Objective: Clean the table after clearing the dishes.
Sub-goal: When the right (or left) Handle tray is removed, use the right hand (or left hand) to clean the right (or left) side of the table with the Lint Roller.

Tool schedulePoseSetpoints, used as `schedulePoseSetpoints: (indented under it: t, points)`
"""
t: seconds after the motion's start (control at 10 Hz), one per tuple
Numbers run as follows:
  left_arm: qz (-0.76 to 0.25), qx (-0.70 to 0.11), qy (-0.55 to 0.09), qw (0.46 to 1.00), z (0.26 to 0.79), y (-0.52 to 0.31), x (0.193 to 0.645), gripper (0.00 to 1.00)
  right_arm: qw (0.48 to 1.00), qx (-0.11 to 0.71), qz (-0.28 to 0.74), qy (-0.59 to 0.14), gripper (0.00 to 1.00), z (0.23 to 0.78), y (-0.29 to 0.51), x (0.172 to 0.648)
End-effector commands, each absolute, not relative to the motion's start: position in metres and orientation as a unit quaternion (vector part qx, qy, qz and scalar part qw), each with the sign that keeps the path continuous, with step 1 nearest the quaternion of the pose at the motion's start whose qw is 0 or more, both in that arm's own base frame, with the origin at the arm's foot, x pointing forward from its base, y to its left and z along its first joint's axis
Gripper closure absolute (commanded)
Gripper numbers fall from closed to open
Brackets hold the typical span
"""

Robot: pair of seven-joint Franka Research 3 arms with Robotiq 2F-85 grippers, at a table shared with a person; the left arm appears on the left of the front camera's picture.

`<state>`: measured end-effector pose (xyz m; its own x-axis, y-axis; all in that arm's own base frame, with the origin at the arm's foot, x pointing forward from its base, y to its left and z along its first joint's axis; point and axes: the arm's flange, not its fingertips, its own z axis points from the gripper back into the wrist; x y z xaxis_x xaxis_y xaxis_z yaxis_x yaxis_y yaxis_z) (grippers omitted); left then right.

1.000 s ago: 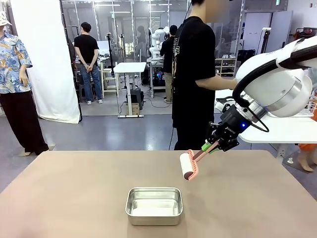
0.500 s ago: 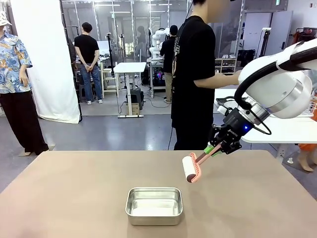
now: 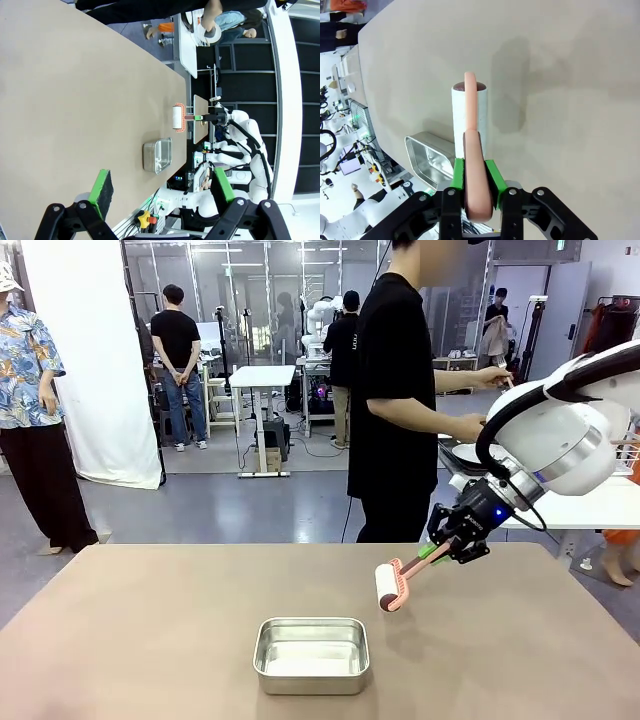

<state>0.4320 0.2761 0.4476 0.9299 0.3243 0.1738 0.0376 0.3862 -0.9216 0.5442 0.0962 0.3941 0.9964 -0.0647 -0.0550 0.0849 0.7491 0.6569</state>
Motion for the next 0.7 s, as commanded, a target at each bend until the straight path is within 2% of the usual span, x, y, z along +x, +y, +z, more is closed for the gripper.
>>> schedulePoseSetpoints:
  t: [0.0,0.6]
  points:
    - [0.088,-0.547,-0.167,0.815,0.449,0.278,0.430,0.00,0.928,0.372,-0.024,0.020,0.77,0.388,0.097,0.552]
    - [0.088,-0.547,-0.167,0.815,0.449,0.278,0.430,0.00,0.920,0.391,-0.010,0.031,0.77,0.337,0.095,0.543]
